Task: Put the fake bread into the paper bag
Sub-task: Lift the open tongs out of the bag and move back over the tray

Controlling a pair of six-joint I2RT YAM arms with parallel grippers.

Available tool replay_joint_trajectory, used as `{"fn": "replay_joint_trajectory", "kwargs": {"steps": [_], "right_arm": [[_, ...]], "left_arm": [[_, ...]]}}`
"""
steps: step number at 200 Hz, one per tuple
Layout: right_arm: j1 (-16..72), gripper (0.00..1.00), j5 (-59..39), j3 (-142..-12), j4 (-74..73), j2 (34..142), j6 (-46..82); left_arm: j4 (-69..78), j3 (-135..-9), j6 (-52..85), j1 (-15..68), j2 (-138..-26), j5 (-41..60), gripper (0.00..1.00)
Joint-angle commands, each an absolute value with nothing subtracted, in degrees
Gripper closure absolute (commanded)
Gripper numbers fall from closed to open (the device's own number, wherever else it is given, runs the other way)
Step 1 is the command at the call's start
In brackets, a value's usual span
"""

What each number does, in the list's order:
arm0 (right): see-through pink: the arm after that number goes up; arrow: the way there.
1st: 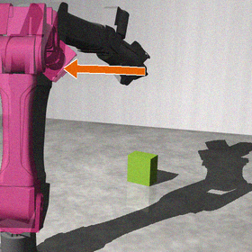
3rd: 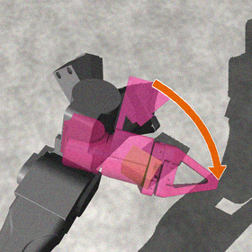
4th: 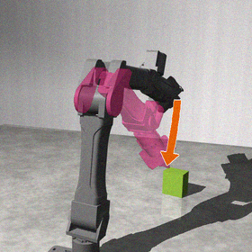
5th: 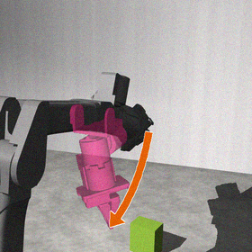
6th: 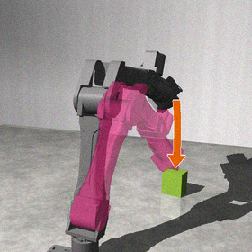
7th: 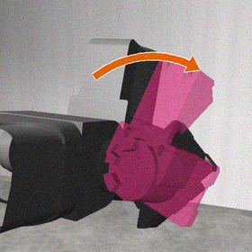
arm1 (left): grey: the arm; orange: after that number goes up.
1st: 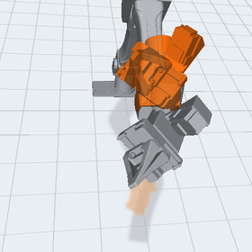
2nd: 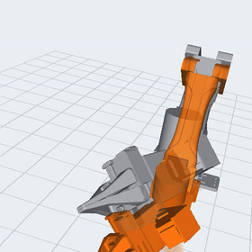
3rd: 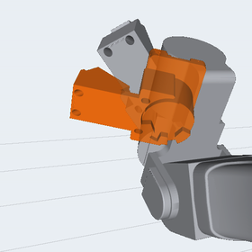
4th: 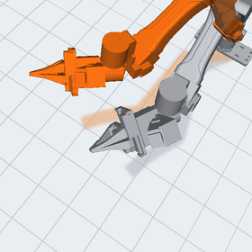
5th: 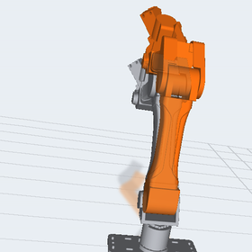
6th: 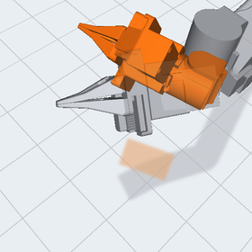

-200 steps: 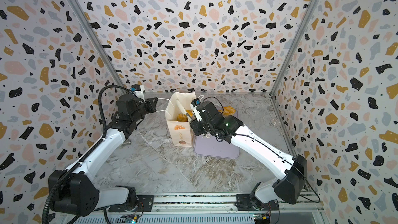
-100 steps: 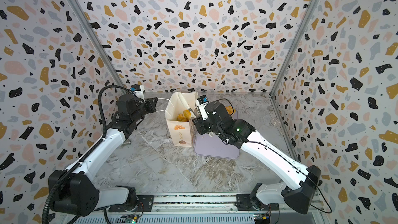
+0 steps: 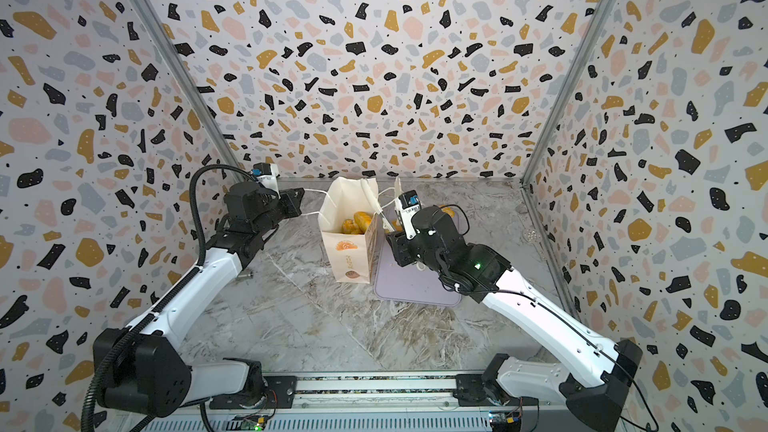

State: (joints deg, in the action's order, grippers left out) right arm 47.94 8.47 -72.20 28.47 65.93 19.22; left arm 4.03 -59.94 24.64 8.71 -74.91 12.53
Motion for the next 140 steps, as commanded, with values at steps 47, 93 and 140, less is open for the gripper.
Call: {"fn": "replay_joint_trajectory", "kwargs": {"steps": [47, 93, 140], "right_arm": [[42.90, 0.50, 7.83, -69.09, 25.75, 61.66, 20.89], [40.24, 0.50, 7.40, -66.48, 25.66, 60.69, 20.98], [39.04, 0.49, 9.44, -64.96, 28.54, 62.43, 21.19]], "left_arm": [[4.66, -61.09, 23.72, 8.88, -74.26, 12.57, 1.00], [4.65, -61.11, 23.74, 8.88, -74.18, 12.65, 1.00], [4.66, -61.15, 23.73, 8.88, -74.16, 12.63, 1.00]]}}
